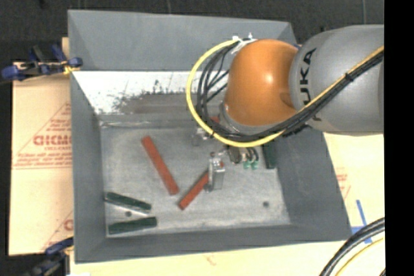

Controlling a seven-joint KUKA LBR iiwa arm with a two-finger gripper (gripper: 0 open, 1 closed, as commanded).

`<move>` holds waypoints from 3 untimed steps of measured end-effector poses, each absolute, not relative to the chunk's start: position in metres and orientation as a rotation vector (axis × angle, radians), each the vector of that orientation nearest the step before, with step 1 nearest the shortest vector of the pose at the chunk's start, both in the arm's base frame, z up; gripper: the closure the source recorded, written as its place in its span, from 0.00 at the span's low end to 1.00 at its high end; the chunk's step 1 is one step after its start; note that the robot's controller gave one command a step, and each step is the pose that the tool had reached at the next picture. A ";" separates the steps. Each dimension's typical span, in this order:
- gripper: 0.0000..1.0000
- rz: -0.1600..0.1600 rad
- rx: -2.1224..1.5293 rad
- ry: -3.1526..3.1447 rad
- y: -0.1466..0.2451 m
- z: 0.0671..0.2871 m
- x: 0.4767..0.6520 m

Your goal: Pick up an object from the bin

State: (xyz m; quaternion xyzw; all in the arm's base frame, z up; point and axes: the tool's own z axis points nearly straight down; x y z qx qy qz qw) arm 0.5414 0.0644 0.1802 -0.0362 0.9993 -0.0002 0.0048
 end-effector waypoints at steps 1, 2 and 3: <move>0.00 -0.002 -0.562 3.083 0.066 0.112 0.543; 1.00 0.003 -0.608 3.080 0.060 0.082 0.529; 1.00 0.003 -0.608 3.080 0.060 0.082 0.529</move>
Offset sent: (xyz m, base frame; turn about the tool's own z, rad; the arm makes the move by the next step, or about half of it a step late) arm -0.0133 -0.0051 -0.0991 -0.3185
